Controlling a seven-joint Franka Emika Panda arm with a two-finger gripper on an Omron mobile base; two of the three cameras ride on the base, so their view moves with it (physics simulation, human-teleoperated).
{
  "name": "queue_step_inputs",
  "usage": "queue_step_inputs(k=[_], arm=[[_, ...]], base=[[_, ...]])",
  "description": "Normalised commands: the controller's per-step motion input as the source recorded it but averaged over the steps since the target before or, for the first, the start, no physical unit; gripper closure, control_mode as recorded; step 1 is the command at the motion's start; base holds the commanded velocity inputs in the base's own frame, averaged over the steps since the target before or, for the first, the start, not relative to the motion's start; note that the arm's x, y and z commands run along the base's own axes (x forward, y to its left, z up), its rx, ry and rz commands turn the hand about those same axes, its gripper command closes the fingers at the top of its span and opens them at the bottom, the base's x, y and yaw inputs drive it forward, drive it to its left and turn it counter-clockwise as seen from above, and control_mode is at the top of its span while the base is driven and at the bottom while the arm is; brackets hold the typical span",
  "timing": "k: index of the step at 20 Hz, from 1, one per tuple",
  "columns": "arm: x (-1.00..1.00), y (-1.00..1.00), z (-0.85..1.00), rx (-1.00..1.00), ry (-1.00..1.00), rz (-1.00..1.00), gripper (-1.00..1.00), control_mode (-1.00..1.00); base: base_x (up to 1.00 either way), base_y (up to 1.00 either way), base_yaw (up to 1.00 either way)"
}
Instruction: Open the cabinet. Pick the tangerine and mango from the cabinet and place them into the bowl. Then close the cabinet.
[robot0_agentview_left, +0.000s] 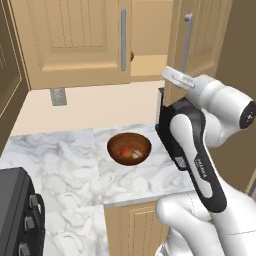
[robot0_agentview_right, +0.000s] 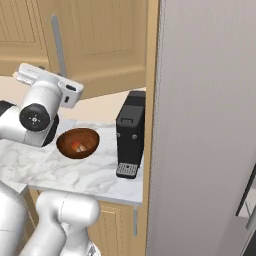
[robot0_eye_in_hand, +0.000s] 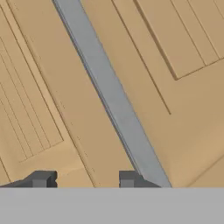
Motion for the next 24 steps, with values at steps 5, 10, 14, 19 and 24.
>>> queue_step_inputs(k=[5, 10, 14, 19, 24], arm=[[1.00, 0.27, -0.23, 0.27, 0.15, 0.07, -1.00, -1.00], [1.00, 0.23, -0.26, 0.32, 0.21, 0.12, -1.00, -1.00], [1.00, 0.14, -0.31, 0.28, 0.20, 0.14, -1.00, -1.00], [1.00, 0.01, -0.56, 0.16, 0.12, 0.16, -1.00, -1.00], [1.00, 0.13, -0.78, 0.04, 0.01, 0.16, -1.00, -1.00]], base=[[0.00, 0.00, 0.00], [0.00, 0.00, 0.00], [0.00, 0.00, 0.00], [0.00, 0.00, 0.00], [0.00, 0.00, 0.00]])
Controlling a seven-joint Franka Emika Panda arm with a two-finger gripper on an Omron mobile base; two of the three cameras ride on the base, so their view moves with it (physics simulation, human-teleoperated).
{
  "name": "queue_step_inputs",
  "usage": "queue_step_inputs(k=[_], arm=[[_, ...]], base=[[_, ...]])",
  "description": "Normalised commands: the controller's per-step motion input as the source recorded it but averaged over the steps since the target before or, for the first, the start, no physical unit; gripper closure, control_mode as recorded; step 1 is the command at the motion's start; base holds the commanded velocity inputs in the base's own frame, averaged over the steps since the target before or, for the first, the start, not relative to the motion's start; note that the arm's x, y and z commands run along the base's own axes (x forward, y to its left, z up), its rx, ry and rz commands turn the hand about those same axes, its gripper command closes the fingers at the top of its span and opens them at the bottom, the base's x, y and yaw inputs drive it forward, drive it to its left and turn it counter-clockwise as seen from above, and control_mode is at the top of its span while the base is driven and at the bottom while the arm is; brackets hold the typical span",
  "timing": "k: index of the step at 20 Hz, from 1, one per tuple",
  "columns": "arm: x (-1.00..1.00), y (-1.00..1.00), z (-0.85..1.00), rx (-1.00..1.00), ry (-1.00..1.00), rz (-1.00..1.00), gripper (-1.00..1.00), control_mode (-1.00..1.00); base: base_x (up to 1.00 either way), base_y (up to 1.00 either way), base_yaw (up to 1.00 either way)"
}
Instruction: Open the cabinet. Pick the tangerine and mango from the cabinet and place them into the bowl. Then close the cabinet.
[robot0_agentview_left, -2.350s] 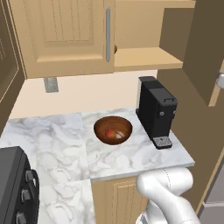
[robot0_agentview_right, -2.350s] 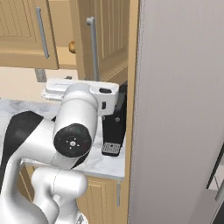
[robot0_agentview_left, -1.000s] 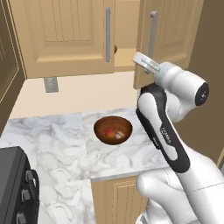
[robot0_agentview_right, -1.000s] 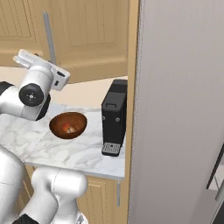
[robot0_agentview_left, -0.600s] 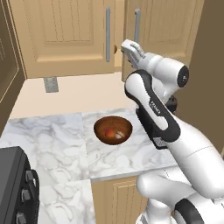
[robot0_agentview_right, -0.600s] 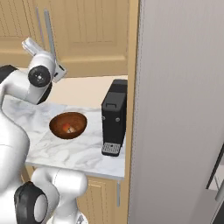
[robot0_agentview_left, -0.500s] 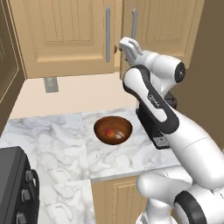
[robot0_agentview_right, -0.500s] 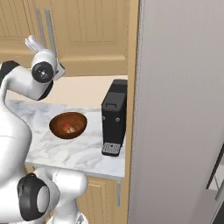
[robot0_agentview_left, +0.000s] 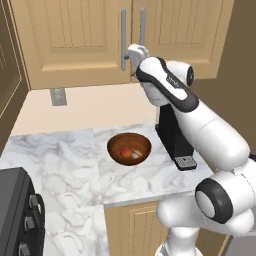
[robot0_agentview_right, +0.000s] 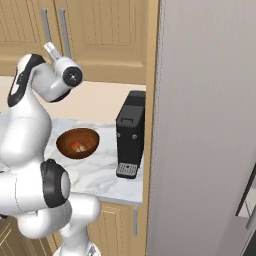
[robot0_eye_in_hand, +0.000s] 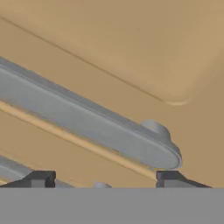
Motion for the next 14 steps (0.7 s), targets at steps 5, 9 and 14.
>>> queue_step_inputs(k=[5, 9, 14], arm=[[1.00, 0.18, -0.75, 0.00, -0.06, 0.12, -1.00, -1.00], [1.00, 0.15, -0.71, 0.00, -0.04, 0.08, -1.00, -1.00], [1.00, 0.03, -0.59, 0.00, -0.03, 0.02, -1.00, -1.00]], base=[[0.00, 0.00, 0.00], [0.00, 0.00, 0.00], [0.00, 0.00, 0.00]])
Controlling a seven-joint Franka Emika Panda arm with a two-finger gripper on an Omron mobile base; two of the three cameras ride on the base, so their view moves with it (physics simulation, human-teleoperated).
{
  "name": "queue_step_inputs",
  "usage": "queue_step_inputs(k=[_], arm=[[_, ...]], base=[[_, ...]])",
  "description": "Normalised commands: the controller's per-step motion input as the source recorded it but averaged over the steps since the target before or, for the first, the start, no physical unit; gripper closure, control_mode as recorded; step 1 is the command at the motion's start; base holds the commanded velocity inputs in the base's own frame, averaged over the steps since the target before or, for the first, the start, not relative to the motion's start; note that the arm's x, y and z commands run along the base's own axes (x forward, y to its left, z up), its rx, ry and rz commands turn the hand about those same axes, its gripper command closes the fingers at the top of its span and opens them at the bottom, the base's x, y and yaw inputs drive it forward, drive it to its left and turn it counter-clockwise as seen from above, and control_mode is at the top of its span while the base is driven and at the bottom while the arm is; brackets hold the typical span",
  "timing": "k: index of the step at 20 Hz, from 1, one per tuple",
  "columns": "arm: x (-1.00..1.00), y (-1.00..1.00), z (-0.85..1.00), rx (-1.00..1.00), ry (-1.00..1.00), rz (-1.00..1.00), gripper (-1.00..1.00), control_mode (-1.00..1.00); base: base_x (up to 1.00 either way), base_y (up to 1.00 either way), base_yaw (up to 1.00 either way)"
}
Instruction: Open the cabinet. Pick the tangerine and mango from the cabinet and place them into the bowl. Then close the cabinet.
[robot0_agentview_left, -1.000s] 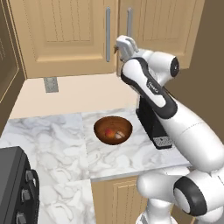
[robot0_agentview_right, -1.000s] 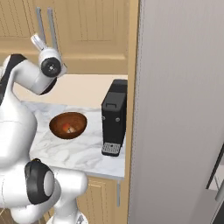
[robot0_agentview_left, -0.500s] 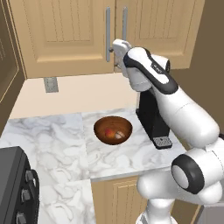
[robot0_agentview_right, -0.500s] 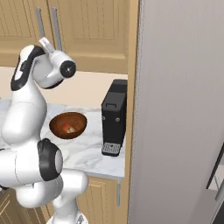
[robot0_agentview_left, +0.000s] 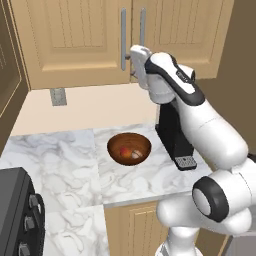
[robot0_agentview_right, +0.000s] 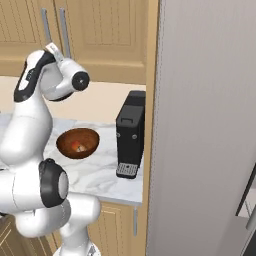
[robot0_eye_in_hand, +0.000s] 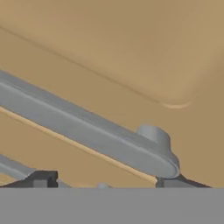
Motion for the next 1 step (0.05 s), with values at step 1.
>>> queue_step_inputs(k=[1], arm=[[0.68, -0.01, -0.08, 0.00, -0.01, 0.12, -1.00, -1.00]], base=[[0.00, 0.00, 0.00]])
